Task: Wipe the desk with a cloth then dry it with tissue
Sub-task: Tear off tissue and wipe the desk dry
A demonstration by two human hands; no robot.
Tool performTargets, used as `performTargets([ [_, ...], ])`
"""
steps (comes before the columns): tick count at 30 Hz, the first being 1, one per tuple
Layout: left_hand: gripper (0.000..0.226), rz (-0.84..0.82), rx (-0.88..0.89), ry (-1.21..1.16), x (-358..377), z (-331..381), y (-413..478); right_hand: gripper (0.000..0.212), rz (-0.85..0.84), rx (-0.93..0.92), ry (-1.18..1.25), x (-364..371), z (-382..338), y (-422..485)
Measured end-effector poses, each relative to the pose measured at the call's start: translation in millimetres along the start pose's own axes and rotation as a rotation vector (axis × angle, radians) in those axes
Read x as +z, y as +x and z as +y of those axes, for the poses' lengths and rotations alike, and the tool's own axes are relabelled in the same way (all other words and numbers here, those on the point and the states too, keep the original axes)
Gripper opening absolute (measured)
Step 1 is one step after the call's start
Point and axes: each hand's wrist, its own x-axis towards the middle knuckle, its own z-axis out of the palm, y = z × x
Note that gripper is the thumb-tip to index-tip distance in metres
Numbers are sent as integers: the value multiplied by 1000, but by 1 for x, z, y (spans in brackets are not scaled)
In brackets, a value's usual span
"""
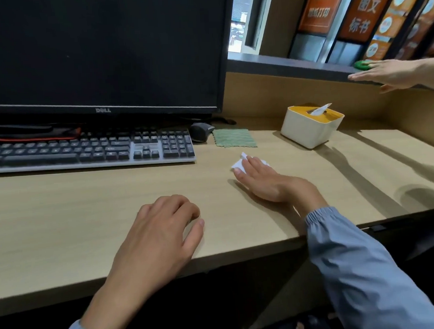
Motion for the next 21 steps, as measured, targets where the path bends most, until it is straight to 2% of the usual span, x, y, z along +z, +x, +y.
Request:
performTargets([
  [10,27,8,-10,-48,-1,-3,1,88,19,77,-37,-23,4,54],
  [16,31,-13,1,-60,-4,-4,1,87,46,22,-20,-14,-2,24],
  [21,27,-17,-2,-53,-5,-4,0,90,12,-95,-12,12,-8,-44],
])
